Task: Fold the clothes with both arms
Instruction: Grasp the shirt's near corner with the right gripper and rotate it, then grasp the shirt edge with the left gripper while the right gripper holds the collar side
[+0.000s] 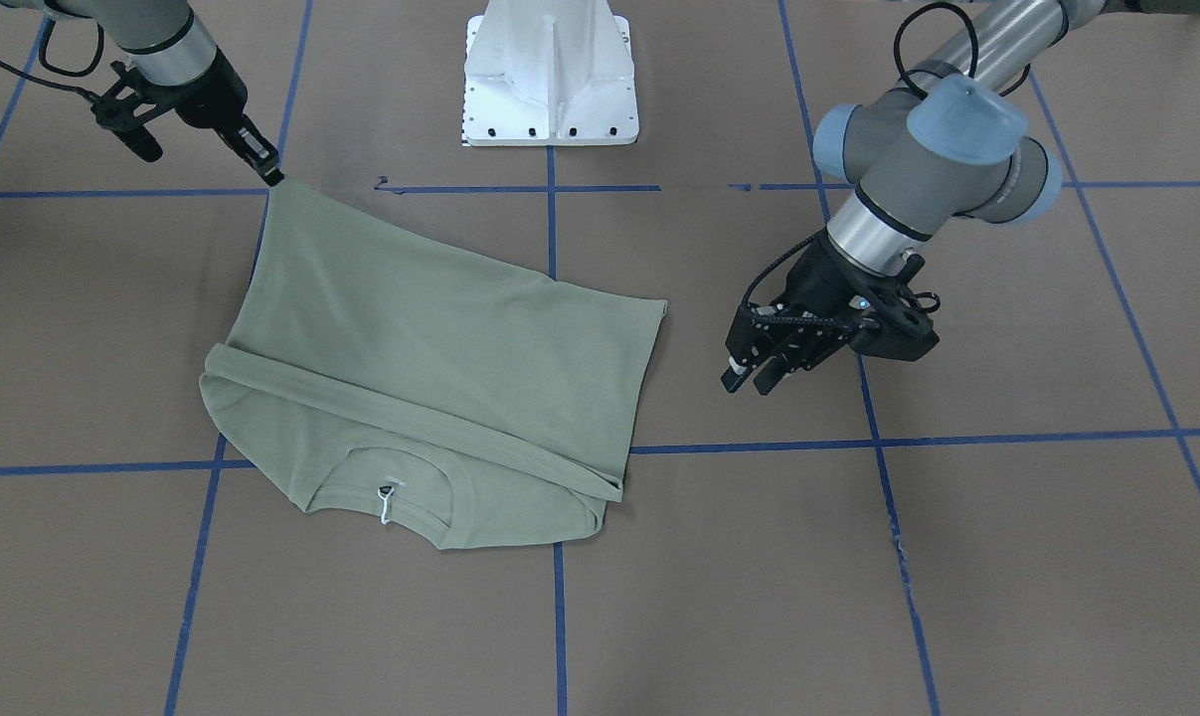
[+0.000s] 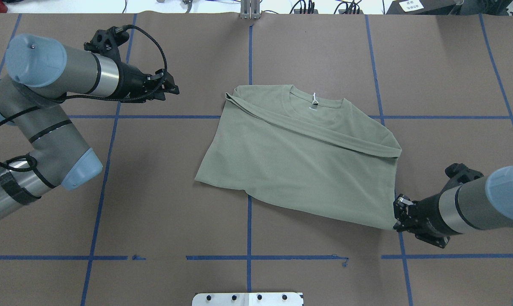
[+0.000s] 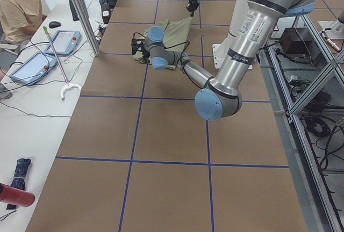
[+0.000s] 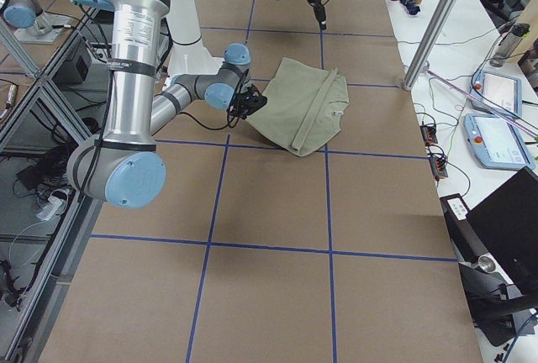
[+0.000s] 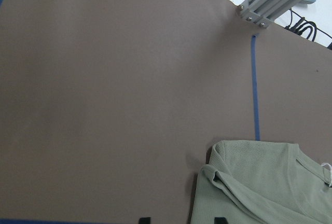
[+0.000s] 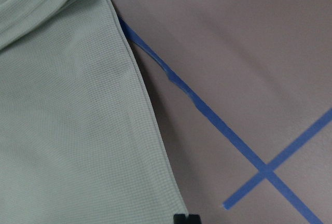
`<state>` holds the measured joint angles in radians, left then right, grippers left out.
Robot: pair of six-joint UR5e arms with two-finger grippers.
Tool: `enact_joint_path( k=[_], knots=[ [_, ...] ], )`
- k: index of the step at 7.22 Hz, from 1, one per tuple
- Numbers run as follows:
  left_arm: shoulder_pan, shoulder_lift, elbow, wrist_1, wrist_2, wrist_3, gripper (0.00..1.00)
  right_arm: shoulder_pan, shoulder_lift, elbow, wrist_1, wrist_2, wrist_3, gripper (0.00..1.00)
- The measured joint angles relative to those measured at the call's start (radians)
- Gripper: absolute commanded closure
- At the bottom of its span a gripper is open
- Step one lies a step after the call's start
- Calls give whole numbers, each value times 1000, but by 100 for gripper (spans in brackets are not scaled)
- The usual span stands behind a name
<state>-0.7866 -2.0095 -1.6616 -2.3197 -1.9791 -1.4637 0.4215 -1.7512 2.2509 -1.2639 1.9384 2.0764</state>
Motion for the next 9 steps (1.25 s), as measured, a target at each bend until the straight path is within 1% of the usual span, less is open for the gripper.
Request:
enact_joint_path(
  k=[2, 3, 4, 5, 6, 7, 8, 9],
  knots=[
    [57, 41, -94, 1, -9, -76, 46, -155, -59, 35, -5, 1, 52, 100],
    [83, 45, -116, 1, -9, -99, 42, -229, -81, 52, -6, 1, 85, 100],
    [106, 47, -124, 2, -9, -113, 39, -290, -95, 66, -6, 1, 112, 100],
    [132, 48, -125, 4, -10, -141, 35, -345, -101, 76, -6, 0, 126, 68],
    [171, 49, -125, 15, -7, -184, 34, -392, -101, 84, -5, -5, 136, 1],
    [209, 48, -126, 40, -3, -225, 34, -416, -97, 90, -5, -9, 153, 0],
    [250, 48, -127, 72, 5, -271, 34, -405, -92, 93, -5, -9, 170, 0],
    [294, 46, -123, 92, 28, -303, 34, -346, -88, 94, -5, -6, 176, 0]
  ],
)
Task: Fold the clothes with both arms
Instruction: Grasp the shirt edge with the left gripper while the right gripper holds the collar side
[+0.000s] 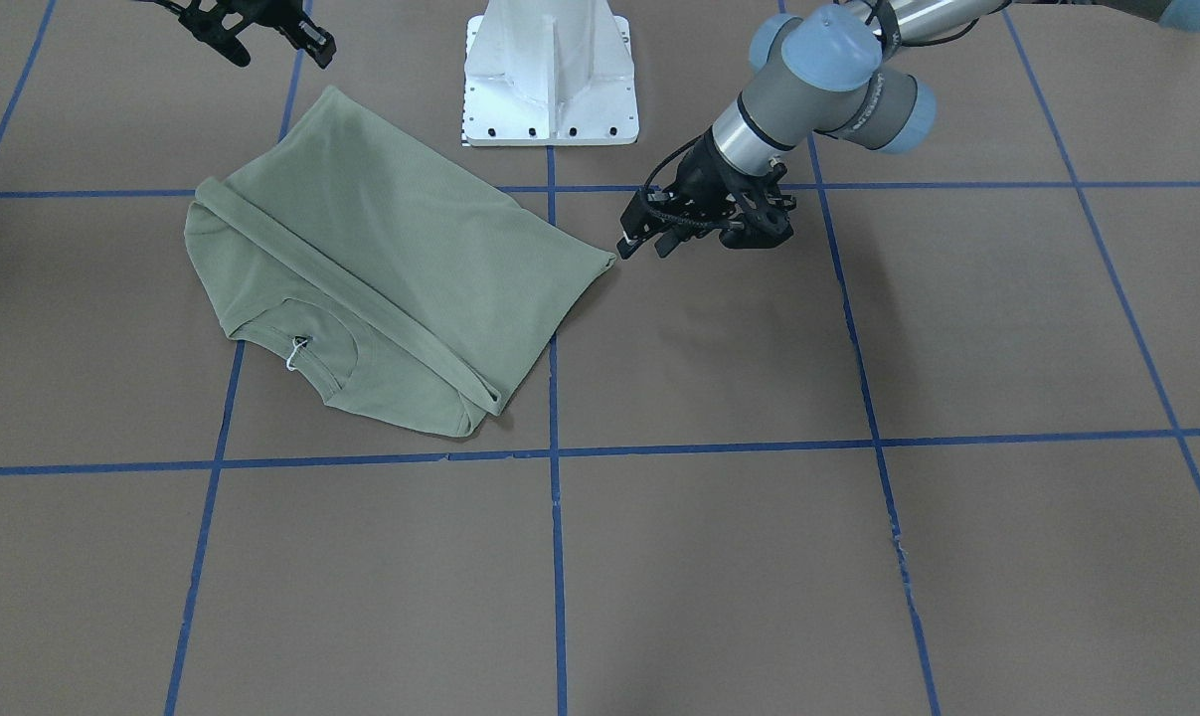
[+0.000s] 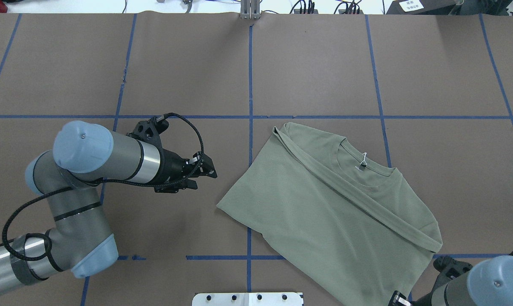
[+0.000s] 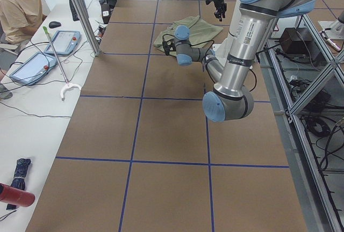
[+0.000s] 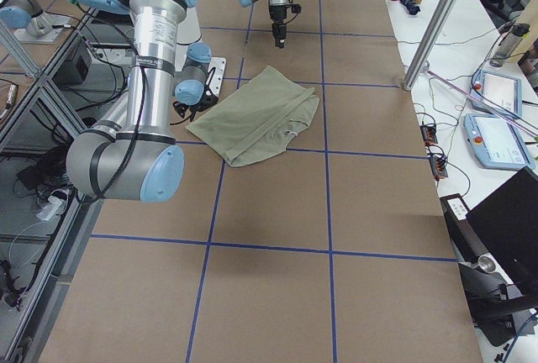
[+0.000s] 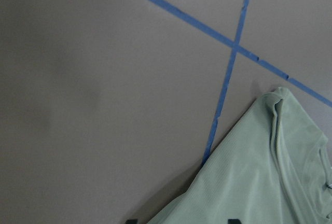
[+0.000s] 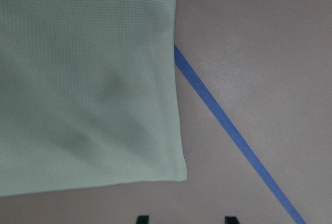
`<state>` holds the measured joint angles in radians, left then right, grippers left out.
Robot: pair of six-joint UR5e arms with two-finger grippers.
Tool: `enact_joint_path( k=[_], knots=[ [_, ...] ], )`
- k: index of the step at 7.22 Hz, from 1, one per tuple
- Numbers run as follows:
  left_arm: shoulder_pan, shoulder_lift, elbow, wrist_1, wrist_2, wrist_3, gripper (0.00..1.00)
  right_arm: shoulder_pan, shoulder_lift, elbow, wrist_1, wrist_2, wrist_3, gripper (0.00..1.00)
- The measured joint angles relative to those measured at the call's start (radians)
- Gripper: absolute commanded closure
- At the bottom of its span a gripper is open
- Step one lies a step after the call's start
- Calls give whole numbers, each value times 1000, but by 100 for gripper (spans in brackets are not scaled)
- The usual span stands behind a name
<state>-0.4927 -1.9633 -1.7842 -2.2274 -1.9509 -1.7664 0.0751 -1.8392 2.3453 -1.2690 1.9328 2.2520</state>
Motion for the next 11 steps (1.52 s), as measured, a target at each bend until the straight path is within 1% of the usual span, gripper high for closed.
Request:
enact_joint_path(
  k=[1, 2, 3, 4, 5, 6, 8, 11],
  knots=[
    [40, -3, 14, 11, 34, -13, 34, 100, 21, -5, 0, 5, -9, 0],
    [64, -9, 33, 18, 52, -17, 34, 213, 72, -22, 0, 7, -48, 0],
    [76, -14, 55, 22, 60, -17, 34, 322, 144, -64, 0, 9, -120, 0],
    [84, -21, 72, 24, 64, -17, 35, 403, 212, -116, -1, 10, -178, 0],
    [91, -33, 90, 24, 65, -16, 35, 447, 254, -151, -1, 11, -207, 0],
    [94, -45, 103, 24, 66, -13, 37, 467, 276, -174, 0, 11, -230, 0],
    [95, -53, 112, 25, 67, -7, 43, 480, 288, -188, -1, 11, -249, 0],
    [98, -65, 122, 25, 67, -5, 47, 488, 288, -195, -1, 11, -255, 0]
  ],
)
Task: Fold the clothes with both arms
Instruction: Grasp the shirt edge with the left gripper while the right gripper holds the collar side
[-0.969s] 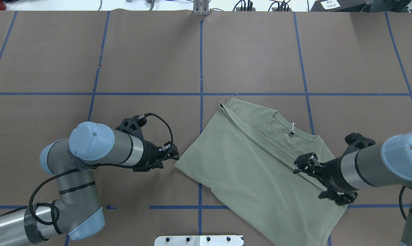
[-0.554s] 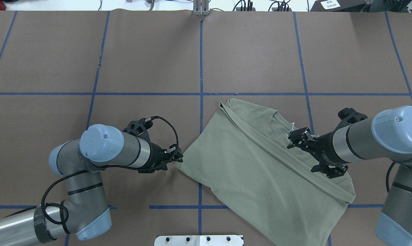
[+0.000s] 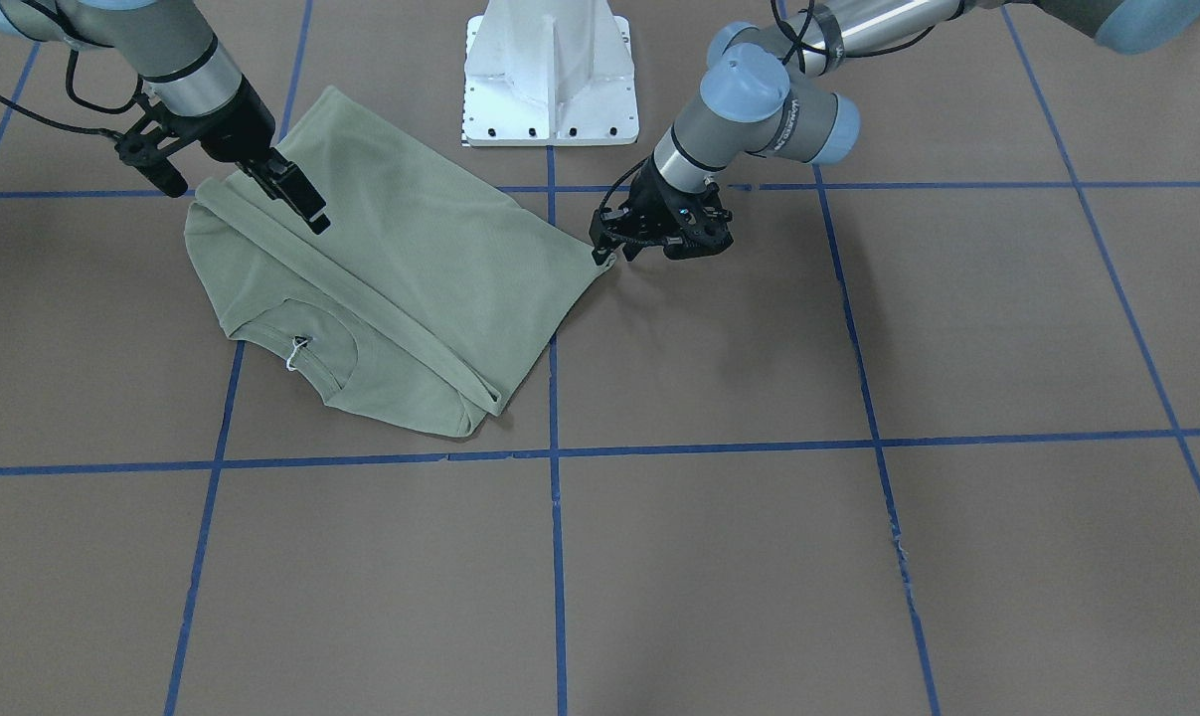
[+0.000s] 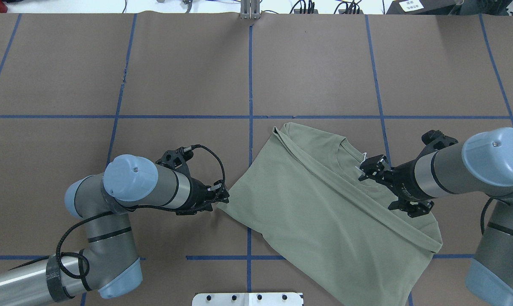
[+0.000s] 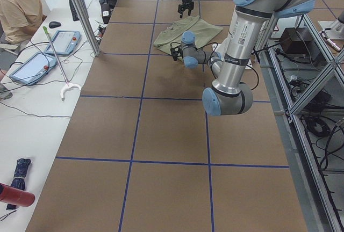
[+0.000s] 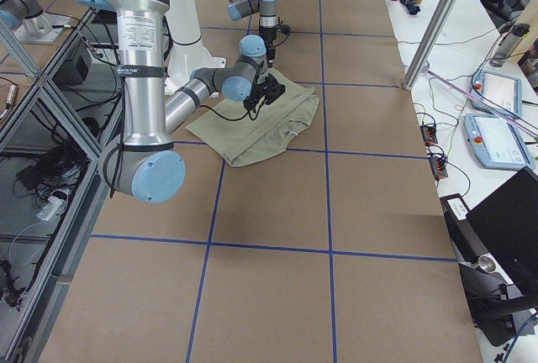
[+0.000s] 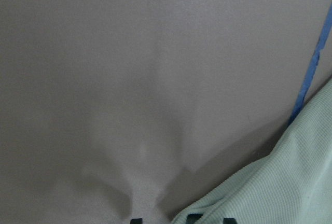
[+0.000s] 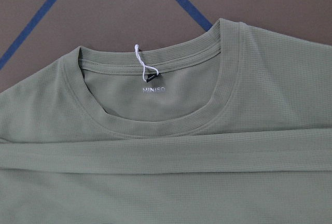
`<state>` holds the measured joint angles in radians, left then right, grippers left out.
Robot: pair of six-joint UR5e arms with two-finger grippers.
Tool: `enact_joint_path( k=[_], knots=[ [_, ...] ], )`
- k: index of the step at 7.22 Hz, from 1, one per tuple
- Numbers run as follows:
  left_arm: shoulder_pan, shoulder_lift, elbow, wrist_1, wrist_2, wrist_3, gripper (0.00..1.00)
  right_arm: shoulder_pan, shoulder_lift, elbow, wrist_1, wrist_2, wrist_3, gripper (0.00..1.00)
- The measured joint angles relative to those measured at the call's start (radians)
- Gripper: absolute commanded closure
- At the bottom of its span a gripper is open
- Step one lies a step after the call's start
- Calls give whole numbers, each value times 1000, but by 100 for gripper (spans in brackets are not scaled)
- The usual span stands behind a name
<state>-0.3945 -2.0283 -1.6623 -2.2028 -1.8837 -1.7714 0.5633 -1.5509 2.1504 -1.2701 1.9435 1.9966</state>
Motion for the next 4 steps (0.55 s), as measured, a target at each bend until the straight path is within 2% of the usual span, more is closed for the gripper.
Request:
enact_joint_path(
  k=[1, 2, 3, 4],
  knots=[
    [1, -5, 5, 0, 0, 1, 52, 0, 0, -1, 0, 0, -1, 0],
    [2, -8, 10, 0, 5, 1, 63, 0, 0, -1, 0, 0, -1, 0],
    [4, -11, 14, -1, 16, 2, 95, 1, 0, -1, 0, 0, -1, 0],
    [7, -15, 20, -1, 24, 3, 100, 1, 0, -1, 0, 0, -1, 0]
  ],
)
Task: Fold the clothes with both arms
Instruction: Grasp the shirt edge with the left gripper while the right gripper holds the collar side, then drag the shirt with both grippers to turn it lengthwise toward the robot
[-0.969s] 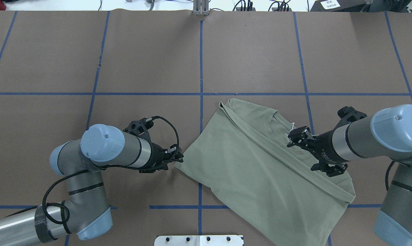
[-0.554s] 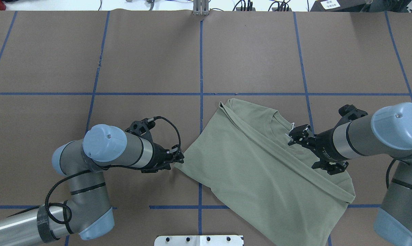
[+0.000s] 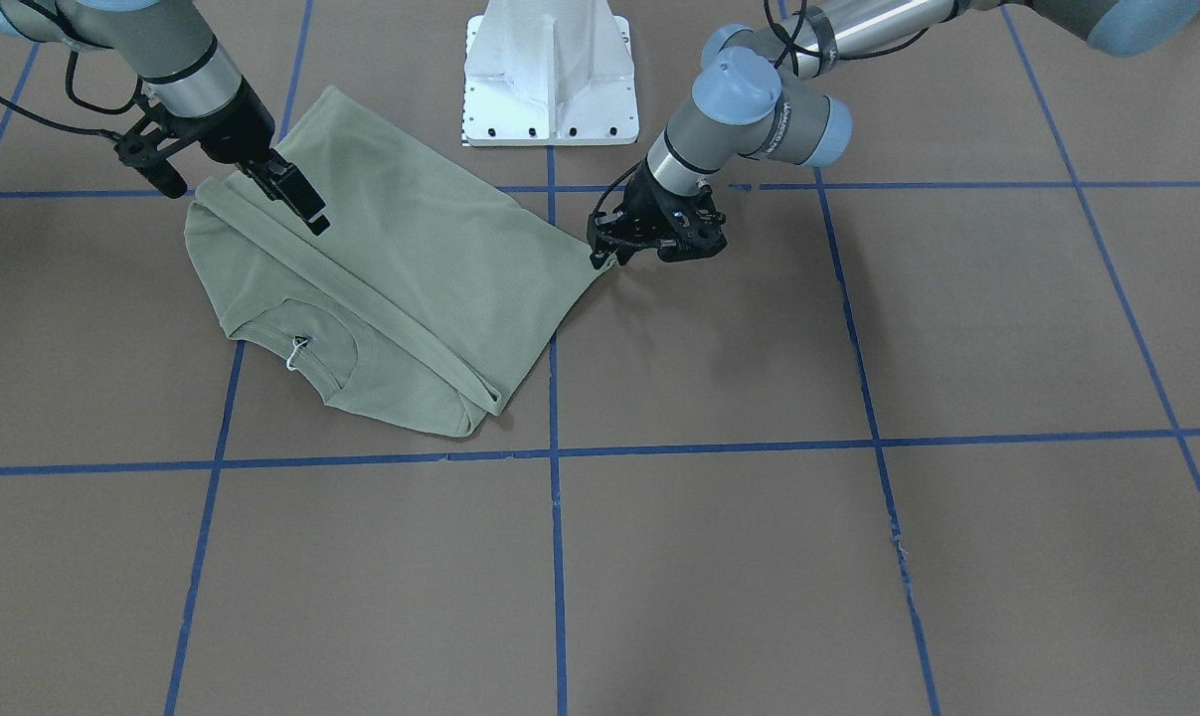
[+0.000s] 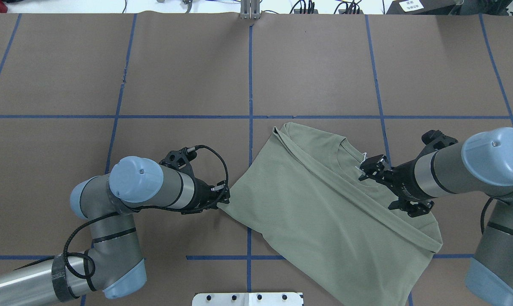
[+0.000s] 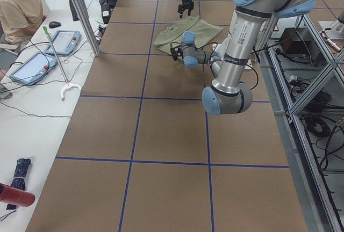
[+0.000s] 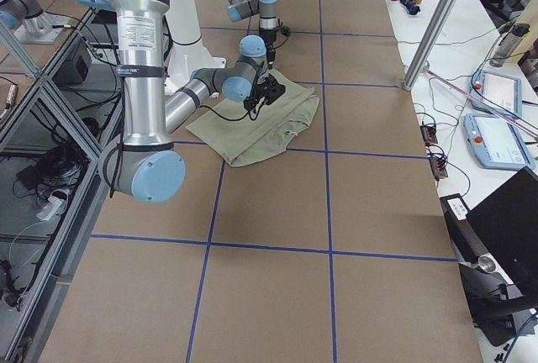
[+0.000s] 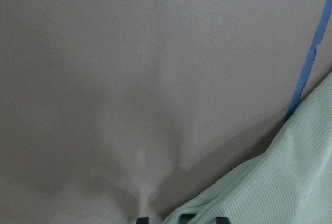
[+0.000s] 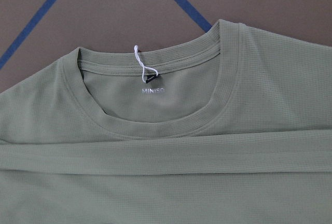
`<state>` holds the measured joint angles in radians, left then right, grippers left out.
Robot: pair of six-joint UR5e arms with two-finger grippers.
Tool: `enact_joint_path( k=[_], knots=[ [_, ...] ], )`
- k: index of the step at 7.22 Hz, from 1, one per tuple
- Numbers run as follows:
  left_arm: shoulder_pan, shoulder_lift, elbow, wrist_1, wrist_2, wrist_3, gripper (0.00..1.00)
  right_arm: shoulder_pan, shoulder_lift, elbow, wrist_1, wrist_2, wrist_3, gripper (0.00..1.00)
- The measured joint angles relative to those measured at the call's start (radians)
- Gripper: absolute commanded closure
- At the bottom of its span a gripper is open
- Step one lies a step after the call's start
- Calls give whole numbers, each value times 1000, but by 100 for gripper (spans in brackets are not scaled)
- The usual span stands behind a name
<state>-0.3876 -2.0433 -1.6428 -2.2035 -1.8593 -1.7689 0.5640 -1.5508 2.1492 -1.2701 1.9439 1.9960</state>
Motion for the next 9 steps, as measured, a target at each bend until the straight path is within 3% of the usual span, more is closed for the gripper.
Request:
enact_joint_path(
  k=[3, 6, 9],
  knots=[
    [-19, 4, 1, 6, 6, 27, 100, -1, 1, 2, 0, 1, 1, 0],
    [-106, 8, 7, 55, 5, 208, 100, -3, 3, 1, 0, 1, 0, 0],
    [-226, -6, 96, 46, 1, 388, 100, -3, 5, 0, 0, -9, 1, 0]
  ],
)
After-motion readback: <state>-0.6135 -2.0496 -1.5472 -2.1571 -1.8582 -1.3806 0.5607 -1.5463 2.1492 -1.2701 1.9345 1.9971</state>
